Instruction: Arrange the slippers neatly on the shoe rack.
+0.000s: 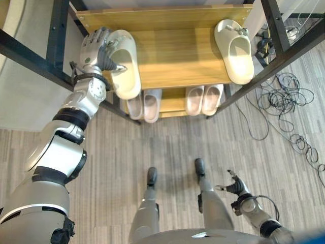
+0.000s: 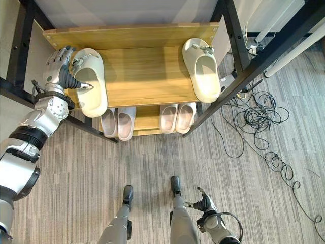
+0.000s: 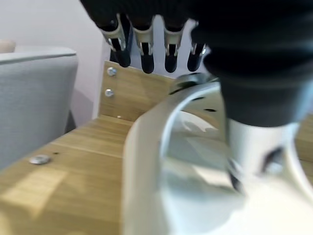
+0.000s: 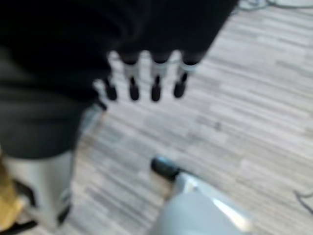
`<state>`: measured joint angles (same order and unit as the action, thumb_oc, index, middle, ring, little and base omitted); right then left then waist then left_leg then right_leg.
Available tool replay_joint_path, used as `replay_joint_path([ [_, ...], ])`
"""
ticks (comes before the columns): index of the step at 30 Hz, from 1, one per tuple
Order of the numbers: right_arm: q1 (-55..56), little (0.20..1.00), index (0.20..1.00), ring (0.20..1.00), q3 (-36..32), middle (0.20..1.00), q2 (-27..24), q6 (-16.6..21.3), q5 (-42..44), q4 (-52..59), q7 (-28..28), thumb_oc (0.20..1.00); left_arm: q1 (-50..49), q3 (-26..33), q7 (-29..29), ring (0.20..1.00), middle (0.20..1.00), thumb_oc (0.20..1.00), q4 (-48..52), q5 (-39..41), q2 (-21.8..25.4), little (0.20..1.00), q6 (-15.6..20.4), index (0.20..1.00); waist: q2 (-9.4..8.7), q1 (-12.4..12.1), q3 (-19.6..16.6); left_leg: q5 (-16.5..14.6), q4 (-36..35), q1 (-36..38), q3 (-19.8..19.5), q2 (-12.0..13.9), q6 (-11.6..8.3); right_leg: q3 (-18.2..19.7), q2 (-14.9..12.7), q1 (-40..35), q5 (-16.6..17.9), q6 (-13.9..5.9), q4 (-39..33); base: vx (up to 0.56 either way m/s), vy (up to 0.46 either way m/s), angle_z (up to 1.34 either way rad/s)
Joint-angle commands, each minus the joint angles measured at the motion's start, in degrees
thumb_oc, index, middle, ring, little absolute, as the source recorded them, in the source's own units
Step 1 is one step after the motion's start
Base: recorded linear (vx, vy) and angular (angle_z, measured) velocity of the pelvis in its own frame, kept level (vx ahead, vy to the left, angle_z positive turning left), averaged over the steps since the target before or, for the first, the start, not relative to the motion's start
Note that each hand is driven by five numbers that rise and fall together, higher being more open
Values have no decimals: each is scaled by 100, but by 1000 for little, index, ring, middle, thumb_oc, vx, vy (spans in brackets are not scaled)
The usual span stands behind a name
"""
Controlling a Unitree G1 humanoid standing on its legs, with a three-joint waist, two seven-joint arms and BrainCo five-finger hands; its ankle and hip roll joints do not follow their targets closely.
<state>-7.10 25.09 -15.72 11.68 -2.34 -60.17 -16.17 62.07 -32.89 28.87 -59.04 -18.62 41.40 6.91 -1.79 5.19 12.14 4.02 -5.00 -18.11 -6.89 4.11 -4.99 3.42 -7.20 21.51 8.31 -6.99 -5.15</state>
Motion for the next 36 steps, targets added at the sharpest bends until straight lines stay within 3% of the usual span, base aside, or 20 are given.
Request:
replay_joint_path([
  [1,22,1000,1000,1000,-67,1000,-37,45,145,88,-109,1000,810,-110,185,200,200,200,-373,74,227,200,17,200,-26,-180,-48,308,0,-489,-180,240,-351,-317,-601,-574,-241,-743,20,0,0,0],
  [12,-80,1000,1000,1000,35,1000,17,-15,172,263,-164,1000,1316,79,591,200,200,200,-480,45,-547,200,-492,200,-29,-131,-8,299,0,-508,-179,255,-364,-339,-568,-560,-294,-714,25,1,-8,0],
  [26,-496,1000,1000,1000,429,1000,114,-68,389,82,-148,1000,2248,-336,477,200,200,200,-1412,446,-1694,200,-629,200,61,80,87,371,0,-600,-41,390,-408,-175,-467,-309,-290,-673,42,1,-36,-3],
  [36,-698,1000,1000,1000,490,1000,62,-38,519,-100,-191,1000,3034,-518,262,200,200,200,-2084,827,-2008,200,-674,200,102,259,110,375,0,-691,95,496,-424,-19,-398,-40,-228,-668,17,15,-22,-15],
])
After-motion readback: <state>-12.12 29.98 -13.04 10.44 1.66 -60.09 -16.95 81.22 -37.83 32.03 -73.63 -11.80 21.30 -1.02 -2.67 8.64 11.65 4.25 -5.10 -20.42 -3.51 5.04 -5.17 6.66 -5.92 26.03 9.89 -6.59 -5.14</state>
